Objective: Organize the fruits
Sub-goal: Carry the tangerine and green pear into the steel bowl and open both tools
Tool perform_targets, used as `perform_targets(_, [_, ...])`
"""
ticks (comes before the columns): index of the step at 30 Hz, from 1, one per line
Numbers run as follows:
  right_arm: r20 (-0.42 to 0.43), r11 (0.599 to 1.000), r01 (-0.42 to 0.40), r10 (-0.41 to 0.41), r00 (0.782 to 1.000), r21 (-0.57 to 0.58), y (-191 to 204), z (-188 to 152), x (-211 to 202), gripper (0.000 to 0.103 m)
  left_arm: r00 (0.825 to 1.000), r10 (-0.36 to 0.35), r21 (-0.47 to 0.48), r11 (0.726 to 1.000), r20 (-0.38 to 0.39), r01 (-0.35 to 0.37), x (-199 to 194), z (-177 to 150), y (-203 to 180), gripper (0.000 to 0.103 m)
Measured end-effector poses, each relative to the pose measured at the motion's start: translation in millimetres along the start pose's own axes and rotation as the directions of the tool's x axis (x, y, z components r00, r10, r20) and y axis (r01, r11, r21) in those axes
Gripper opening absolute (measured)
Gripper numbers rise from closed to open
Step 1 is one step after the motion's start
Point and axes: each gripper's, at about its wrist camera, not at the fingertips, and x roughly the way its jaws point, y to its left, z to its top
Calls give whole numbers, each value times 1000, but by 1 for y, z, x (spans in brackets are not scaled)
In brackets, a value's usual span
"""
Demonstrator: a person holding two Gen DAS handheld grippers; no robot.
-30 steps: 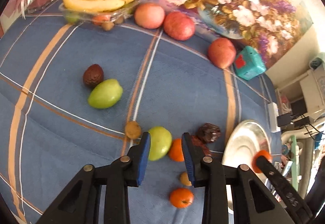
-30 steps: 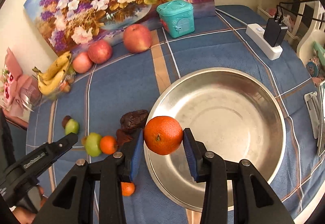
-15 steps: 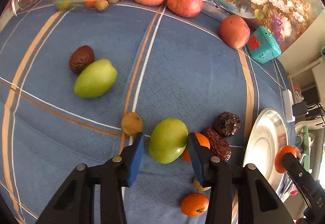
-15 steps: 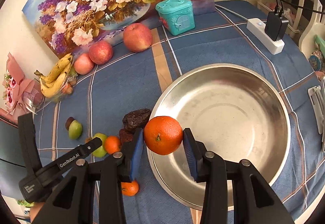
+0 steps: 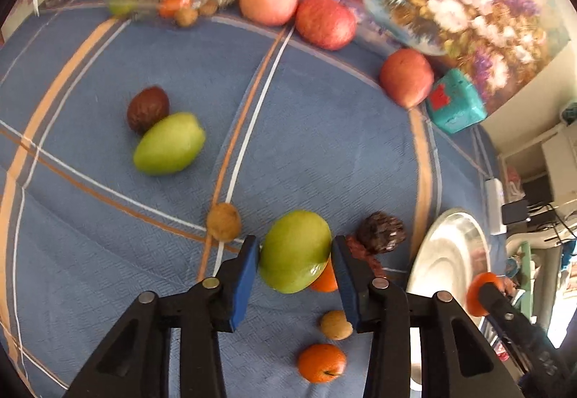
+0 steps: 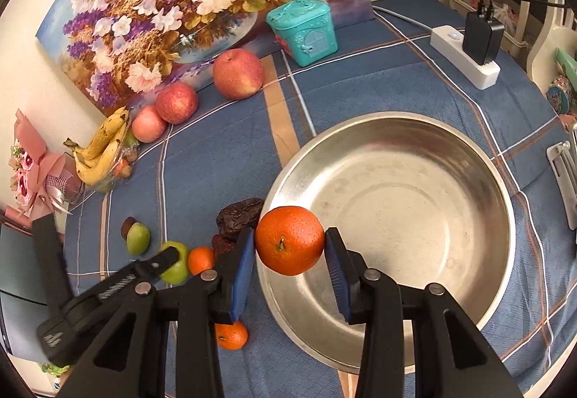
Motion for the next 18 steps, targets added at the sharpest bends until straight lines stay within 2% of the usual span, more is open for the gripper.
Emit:
perform_targets(4, [16,996,65,-66,998,57,-20,1,-3,41,995,-96,69,993,1,96,-15,-9,-27,43])
perform_targets(9, [36,979,96,-104,994,181,-54,2,-9,41,983,-168,172,969,-68,177,-12,-33,-72,44])
perform_targets(14, [46,967,100,-114,992,236,-73,0,-12,41,983,-142,238,957,-116,167,6,-52,-103,42])
perform_targets(18, [34,965,100,-111,993,243,-77,-1,-8,41,977,-161,262,945,-139,193,13,-61,-118,42])
